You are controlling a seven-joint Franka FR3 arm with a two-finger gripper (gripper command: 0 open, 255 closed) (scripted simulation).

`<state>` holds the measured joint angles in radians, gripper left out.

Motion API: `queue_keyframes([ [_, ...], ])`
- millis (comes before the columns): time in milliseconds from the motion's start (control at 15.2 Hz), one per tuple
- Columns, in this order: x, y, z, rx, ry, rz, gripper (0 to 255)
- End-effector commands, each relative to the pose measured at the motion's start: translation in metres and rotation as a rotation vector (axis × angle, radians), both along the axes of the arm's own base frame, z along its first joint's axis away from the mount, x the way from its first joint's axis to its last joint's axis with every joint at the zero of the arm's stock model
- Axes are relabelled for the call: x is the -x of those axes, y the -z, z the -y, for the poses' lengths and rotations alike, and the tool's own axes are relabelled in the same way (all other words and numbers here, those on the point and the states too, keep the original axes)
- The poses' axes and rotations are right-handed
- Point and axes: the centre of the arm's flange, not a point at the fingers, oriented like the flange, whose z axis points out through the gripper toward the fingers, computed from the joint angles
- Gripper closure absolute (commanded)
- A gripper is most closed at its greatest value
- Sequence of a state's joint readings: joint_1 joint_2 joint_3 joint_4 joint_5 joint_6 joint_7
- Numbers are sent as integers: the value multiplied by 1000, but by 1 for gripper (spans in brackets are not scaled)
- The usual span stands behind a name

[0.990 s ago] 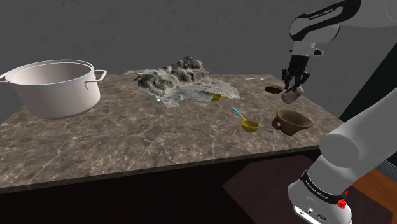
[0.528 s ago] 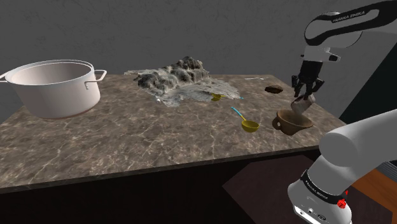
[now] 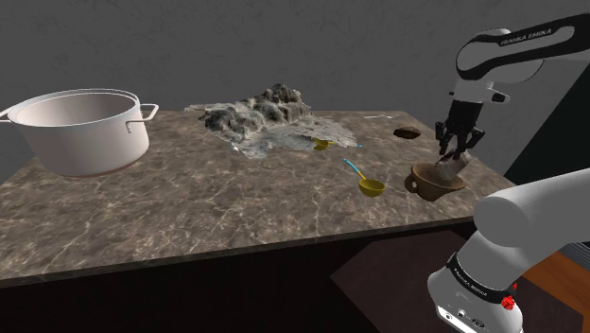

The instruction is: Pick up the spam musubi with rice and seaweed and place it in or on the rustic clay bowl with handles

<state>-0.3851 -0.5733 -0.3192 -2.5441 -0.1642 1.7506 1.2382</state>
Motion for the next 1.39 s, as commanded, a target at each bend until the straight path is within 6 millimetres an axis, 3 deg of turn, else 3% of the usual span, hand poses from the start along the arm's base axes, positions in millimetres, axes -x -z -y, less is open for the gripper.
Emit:
queue_keyframes([
  [0, 1, 11, 1, 0, 0, 1, 255],
  [462, 1, 52, 1, 0, 0, 1, 255],
  [990, 1, 52, 1, 0, 0, 1, 255],
  [1056, 1, 51, 2, 0, 0, 1, 0],
  [1320, 0, 51, 1, 1, 0, 1, 0],
])
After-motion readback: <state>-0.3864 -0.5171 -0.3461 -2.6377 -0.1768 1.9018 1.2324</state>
